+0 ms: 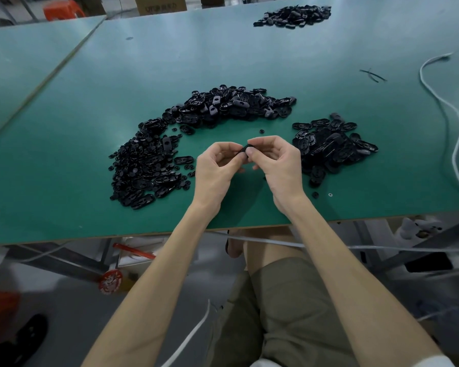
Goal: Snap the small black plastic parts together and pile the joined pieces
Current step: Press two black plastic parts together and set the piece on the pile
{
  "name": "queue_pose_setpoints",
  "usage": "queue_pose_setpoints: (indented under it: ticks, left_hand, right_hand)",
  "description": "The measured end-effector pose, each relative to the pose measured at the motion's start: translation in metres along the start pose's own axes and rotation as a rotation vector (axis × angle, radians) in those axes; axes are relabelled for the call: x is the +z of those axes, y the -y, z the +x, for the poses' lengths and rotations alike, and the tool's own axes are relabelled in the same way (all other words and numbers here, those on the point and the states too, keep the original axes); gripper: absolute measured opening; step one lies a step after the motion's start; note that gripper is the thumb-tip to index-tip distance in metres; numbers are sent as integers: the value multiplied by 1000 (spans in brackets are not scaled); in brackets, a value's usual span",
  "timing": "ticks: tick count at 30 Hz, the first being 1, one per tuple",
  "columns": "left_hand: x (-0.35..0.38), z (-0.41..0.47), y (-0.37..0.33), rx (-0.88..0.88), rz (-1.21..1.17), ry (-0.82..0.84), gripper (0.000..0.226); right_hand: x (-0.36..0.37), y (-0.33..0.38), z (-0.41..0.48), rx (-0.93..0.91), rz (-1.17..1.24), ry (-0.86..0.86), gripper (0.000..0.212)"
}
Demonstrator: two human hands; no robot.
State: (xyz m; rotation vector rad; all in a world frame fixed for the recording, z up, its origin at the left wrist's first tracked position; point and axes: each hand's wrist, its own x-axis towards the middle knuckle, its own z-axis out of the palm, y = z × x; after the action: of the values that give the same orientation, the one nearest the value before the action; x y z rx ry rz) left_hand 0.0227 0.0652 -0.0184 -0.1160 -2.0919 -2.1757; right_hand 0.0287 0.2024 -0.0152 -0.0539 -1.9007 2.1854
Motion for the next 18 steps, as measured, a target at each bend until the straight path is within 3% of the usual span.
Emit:
queue_pose_setpoints:
  ticks: [18]
  left_hand:
    - [0,-2,-3,-19,-14,9,15]
  right_hand:
    - [-1,-1,0,16,-16,-1,15]
